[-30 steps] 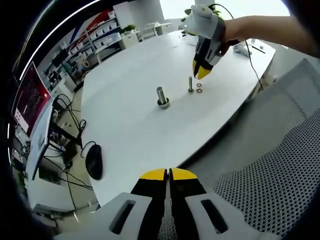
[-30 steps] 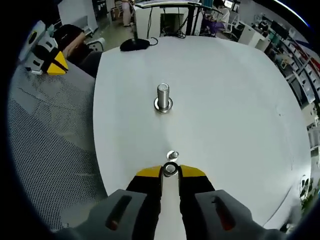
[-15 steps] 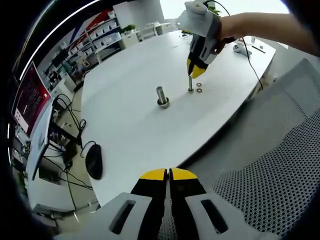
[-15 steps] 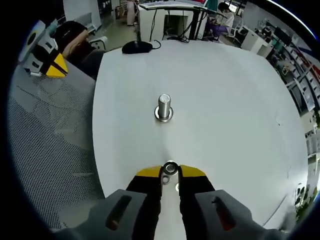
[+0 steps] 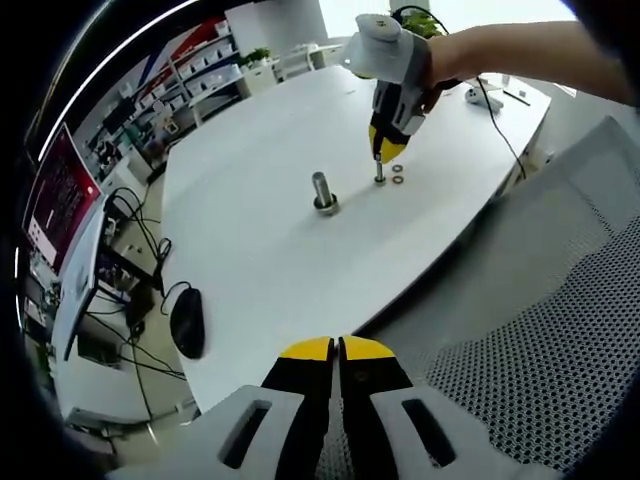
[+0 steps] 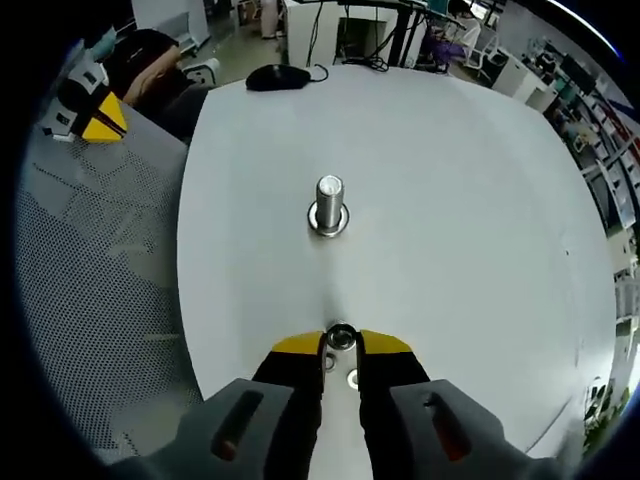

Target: Place the washer onto the threaded stud by aligning its center hole with the stud, sliding it down to the base, and recovering from edge contact or off-axis alignment until the washer reaches the visible bottom stop.

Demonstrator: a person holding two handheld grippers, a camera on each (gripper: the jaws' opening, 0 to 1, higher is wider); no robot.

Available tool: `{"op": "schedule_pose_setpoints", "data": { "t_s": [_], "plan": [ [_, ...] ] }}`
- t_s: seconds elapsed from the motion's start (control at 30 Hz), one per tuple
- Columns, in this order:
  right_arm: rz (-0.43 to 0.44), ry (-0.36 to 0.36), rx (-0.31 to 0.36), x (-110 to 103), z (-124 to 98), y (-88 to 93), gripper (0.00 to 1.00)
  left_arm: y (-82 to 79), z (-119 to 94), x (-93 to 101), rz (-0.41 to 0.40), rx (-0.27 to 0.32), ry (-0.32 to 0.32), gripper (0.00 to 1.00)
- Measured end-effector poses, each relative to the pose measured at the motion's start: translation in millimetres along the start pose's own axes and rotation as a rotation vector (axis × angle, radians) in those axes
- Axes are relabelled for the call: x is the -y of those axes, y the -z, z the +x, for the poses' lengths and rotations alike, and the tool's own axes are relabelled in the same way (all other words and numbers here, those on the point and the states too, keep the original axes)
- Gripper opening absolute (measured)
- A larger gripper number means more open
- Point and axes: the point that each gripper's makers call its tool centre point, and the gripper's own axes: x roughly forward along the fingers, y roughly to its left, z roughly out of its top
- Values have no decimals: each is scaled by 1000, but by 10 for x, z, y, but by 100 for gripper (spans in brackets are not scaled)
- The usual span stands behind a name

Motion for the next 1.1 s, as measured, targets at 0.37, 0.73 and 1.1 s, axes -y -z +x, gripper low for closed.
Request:
{"op": "schedule_pose_setpoints", "data": {
  "t_s": [0.37,0.73,1.1],
  "plan": [
    [14,-25,-23,-58,217,59,14,-5,22,-12,-4,-2,1,0],
    [6,-36,-23,-62,319,83,14,0,28,-15,-6,-6,0,0],
    [72,-33,-8,-92,219,259,21,1,27,-12,-5,-5,0,0]
  ]
}}
